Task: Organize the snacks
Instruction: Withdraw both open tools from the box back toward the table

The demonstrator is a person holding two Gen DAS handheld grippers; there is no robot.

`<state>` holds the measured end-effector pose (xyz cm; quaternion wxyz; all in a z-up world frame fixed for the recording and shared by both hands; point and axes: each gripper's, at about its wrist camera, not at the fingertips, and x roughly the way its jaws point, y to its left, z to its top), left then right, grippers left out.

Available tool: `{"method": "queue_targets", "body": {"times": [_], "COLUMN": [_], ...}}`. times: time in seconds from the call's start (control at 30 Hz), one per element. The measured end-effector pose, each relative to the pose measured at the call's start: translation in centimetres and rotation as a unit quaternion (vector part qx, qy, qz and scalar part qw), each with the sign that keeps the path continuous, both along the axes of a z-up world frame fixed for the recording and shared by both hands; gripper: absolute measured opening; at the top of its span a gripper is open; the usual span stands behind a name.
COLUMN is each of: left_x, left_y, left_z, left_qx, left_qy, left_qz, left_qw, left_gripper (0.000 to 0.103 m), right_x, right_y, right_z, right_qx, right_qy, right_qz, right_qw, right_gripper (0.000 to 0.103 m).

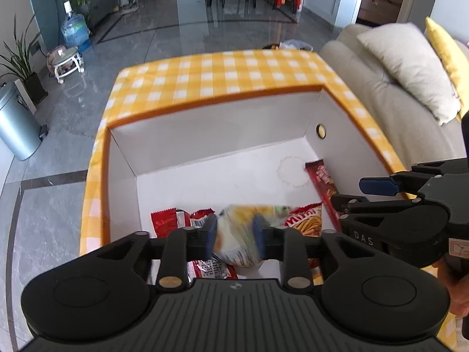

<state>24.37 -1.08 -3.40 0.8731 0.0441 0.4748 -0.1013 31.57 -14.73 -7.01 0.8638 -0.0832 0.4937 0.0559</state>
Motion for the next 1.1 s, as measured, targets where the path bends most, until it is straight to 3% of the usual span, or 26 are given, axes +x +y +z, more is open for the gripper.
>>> {"method": "queue_targets", "body": {"times": [0.13,0.27,0.33,0.47,0.67,0.77,0.93,1.1], "left_x": [-1.3,-3.0,-4.0,-5.9,-8.8,-10.3,-12.2,-14.6], "left_y": [0.6,1.0,1.2,1.9,3.5,4.2,5.4,5.6], "left_z": [2.2,4.6,5.6,7.2,8.4,8.3,7.6,6.4], "left_qx": [-0.002,0.000,0.002,-0.010,-0.034,-0.035,-0.025,0.002], "left_qy": [-0.036,-0.087,-0.114,-0.165,-0.199,-0.206,-0.190,-0.199], "left_qz": [0.005,0.016,0.023,0.032,0.053,0.053,0.028,0.010], "left_qw": [0.9993,0.9961,0.9932,0.9857,0.9781,0.9766,0.9810,0.9799], "left_gripper": [0.060,0.074,0.081,0.084,0.086,0.086,0.086,0.086], "right_x": [-0.9,-2.1,-2.8,-4.3,-7.1,-8.6,-10.8,-13.1], "right_y": [-0.2,-0.5,-0.7,-0.9,-1.5,-1.6,-1.6,-1.8], "right_z": [1.6,3.6,4.8,6.8,9.2,9.7,9.5,8.5], "right_qx": [0.011,0.032,0.044,0.060,0.093,0.105,0.116,0.122], "right_qy": [-0.025,-0.060,-0.079,-0.108,-0.136,-0.140,-0.135,-0.129], "right_qz": [-0.004,-0.015,-0.024,-0.034,-0.046,-0.043,-0.037,-0.051], "right_qw": [1.000,0.998,0.996,0.992,0.985,0.984,0.983,0.983], "right_gripper": [0.045,0.065,0.067,0.076,0.087,0.093,0.094,0.094]}}
